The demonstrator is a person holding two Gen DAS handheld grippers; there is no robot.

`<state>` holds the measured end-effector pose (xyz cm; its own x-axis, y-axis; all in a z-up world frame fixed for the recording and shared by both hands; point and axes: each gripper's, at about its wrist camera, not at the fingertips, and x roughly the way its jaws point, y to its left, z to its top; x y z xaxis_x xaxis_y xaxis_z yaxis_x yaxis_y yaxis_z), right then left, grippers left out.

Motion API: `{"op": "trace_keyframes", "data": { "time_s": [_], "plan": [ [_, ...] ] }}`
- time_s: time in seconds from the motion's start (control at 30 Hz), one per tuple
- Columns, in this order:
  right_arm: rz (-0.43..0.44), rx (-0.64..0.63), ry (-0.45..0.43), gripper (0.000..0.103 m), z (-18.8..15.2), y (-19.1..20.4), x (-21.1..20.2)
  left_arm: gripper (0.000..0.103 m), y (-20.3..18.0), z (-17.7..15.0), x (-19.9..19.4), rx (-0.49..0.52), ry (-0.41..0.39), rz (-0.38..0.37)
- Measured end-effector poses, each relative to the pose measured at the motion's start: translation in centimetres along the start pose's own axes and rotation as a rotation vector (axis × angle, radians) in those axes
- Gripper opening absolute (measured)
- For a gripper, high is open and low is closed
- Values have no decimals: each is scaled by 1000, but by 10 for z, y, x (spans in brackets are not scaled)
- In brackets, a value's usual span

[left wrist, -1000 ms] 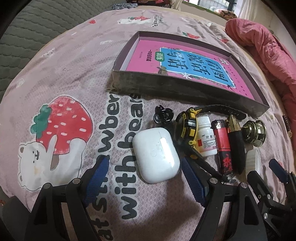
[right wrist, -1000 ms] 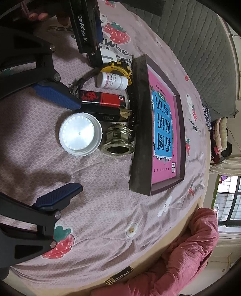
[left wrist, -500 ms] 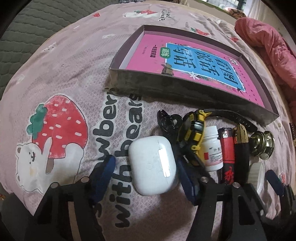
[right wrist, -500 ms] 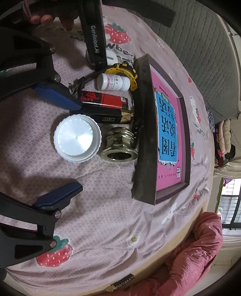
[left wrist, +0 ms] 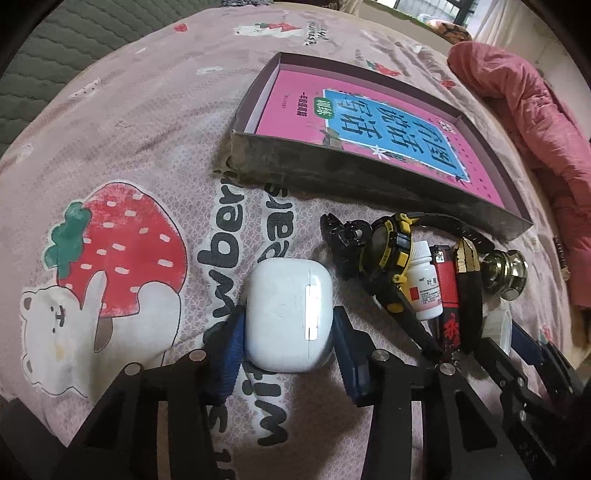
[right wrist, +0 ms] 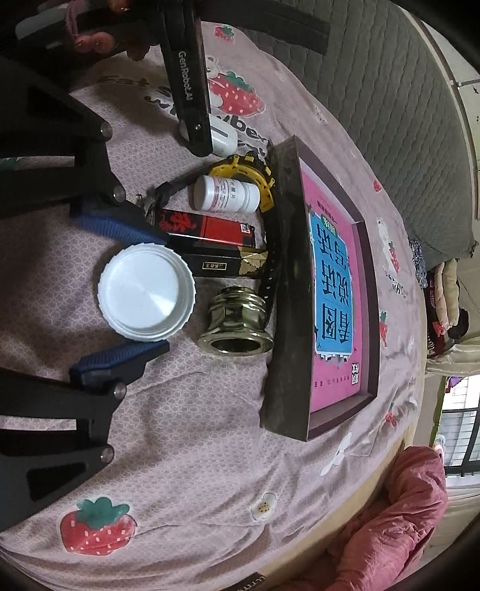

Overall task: Organize rigid objects
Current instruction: 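Close the left tool on the earbud case while the right tool grasps the white cap, then carry the earbud case into the tray while the right tool carries the cap into the tray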

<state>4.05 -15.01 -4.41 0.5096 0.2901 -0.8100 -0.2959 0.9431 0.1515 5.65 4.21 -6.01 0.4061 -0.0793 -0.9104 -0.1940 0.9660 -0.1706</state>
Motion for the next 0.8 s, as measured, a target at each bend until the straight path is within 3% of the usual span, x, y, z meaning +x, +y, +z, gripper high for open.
{"op": "trace_keyframes", "data": {
  "time_s": [0.37, 0.8],
  "plan": [
    [-17, -16, -35, 51, 0, -2, -12, 46, -2, -6, -15, 51, -25, -47],
    [-10, -20, -102, 51, 5, -2, -27, 46, -11, -6, -36, 75, -86, -48]
  ]
}}
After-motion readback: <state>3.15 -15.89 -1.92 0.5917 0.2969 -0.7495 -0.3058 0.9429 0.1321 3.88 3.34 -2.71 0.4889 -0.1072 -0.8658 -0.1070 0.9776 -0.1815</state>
